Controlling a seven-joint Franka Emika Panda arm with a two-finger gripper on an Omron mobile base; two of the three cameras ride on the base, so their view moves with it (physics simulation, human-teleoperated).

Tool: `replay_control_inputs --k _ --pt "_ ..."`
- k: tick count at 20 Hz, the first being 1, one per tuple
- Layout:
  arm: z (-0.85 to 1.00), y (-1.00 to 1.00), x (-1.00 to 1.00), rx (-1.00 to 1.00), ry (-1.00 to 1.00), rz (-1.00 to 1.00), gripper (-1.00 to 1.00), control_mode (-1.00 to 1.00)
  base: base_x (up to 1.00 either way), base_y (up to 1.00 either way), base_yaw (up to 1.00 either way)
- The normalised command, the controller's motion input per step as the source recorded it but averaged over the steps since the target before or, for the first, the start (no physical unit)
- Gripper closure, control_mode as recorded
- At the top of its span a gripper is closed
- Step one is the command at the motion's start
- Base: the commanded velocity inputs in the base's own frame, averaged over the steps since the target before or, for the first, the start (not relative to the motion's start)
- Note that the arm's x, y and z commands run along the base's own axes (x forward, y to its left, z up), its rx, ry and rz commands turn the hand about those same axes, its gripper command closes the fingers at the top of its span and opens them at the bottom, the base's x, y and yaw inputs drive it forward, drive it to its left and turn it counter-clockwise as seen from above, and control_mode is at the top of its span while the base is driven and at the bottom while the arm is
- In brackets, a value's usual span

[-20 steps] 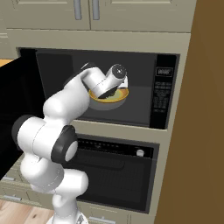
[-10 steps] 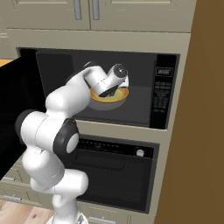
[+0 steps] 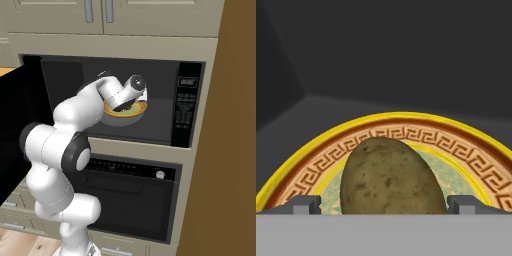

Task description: Retrieve the reheated potato from the microwave, then place the potato, cheese, and condiment on the cutting board.

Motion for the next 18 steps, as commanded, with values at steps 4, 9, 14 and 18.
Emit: replay_control_inputs --k 4,9,14,18 --pt "-0.14 0.01 0.10 0.00 0.00 0.00 -1.00 -1.00 0.00 0.00 0.00" --pt "-0.13 0.04 0.15 0.00 0.00 0.00 -1.00 -1.00 0.00 0.00 0.00" --pt "-0.17 0.03 0.01 0.00 0.00 0.00 -1.00 -1.00 0.00 0.00 0.00" --pt "-0.24 0.02 0.00 0.00 0.00 0.00 -1.00 -1.00 0.00 0.00 0.00"
